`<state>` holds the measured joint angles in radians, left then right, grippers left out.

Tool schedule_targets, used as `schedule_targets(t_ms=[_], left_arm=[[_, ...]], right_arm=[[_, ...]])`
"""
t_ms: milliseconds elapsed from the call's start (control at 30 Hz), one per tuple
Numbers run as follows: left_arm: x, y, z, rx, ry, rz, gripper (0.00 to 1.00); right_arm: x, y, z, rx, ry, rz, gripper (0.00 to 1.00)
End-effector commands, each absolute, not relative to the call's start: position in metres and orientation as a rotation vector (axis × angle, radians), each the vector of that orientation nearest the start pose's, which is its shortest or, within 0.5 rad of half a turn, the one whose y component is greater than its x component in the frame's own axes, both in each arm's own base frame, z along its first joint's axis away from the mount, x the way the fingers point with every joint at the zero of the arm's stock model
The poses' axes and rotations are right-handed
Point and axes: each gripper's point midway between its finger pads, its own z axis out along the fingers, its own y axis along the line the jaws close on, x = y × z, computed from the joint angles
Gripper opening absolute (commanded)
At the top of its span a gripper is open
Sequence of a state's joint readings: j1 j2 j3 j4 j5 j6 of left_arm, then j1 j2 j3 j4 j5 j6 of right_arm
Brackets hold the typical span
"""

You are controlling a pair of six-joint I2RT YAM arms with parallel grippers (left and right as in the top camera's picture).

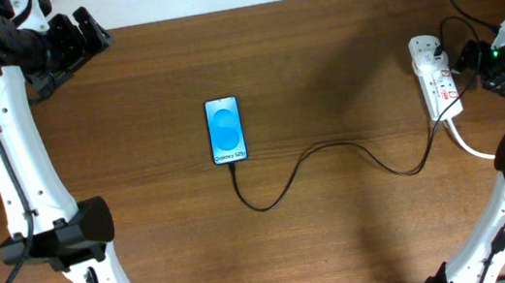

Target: Plug charger to phone and switch on socket

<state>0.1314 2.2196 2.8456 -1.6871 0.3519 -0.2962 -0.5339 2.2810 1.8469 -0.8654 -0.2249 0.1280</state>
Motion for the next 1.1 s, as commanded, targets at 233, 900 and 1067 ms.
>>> schedule_targets(t_ms=[233,900,1067], left_arm=[[0.46,0.001,0.317,-0.439,2.566,-0.53,0.99],[0.46,0.001,0.317,-0.439,2.566,-0.53,0.99],[0.46,0.001,0.317,-0.439,2.566,-0.53,0.99]], right_arm=[[0.451,-0.214,0.011,0.924,2.714,0.187,0.88],[0.453,-0.165,-0.001,0.887,2.796,0.23,0.88],[0.451,-0.163,-0.002,0.888,2.809,0.233,0.88]])
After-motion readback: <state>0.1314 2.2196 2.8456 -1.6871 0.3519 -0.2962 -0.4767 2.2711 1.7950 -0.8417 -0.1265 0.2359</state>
